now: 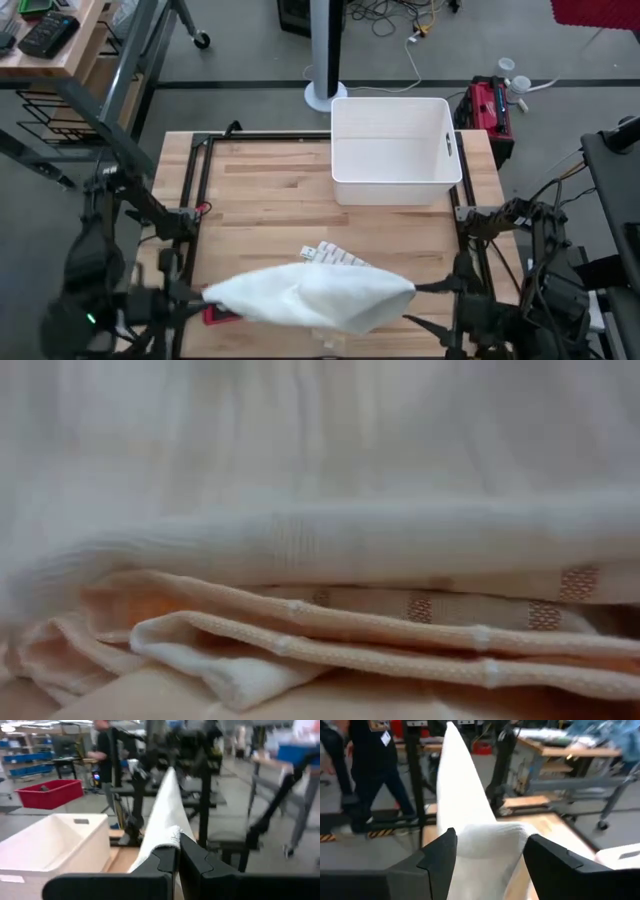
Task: Fold towel
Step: Fold the light brown kitchen towel
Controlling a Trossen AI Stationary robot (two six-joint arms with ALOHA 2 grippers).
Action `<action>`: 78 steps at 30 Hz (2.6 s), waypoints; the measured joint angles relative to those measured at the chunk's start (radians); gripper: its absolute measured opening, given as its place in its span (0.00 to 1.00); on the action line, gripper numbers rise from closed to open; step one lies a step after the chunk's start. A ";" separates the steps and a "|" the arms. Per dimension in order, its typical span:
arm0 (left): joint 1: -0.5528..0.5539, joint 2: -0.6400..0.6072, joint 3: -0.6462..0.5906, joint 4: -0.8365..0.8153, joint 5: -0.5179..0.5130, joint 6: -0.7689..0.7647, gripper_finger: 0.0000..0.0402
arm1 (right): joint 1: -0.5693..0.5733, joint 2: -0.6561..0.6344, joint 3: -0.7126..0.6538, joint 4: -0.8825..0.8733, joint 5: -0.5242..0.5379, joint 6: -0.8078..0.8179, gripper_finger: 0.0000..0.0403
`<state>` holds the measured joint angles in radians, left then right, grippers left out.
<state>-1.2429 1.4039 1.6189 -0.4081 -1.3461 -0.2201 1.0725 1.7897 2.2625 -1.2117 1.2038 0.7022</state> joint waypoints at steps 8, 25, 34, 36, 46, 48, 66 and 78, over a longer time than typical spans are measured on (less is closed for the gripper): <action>0.001 0.126 -0.261 -0.012 0.033 -0.062 0.00 | 0.005 0.061 -0.202 -0.009 0.012 0.095 0.50; 0.044 0.197 -0.389 0.061 -0.208 -0.064 0.00 | -0.045 0.077 -0.280 -0.004 0.017 0.132 0.47; 0.044 0.197 -0.396 0.074 -0.220 -0.118 0.00 | -0.063 0.077 -0.286 -0.017 0.016 0.099 0.45; 0.048 0.197 -0.379 0.076 -0.220 -0.139 0.00 | -0.075 0.077 -0.286 -0.016 -0.031 0.101 0.45; 0.068 0.185 -0.105 0.078 -0.226 0.044 0.00 | -0.115 0.065 -0.274 -0.036 -0.100 0.003 0.40; 0.070 0.183 -0.035 0.080 -0.227 0.109 0.00 | -0.119 0.063 -0.273 -0.040 -0.092 -0.004 0.39; 0.104 0.159 -0.054 -0.010 -0.229 0.175 0.00 | -0.213 0.071 -0.363 -0.041 -0.210 0.166 0.39; 0.104 0.156 -0.062 -0.018 -0.226 0.186 0.00 | -0.337 0.074 -0.506 -0.036 -0.590 0.344 0.32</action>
<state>-1.1389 1.5597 1.5574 -0.4264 -1.5719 -0.0345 0.7358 1.8637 1.7567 -1.2479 0.6134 1.0460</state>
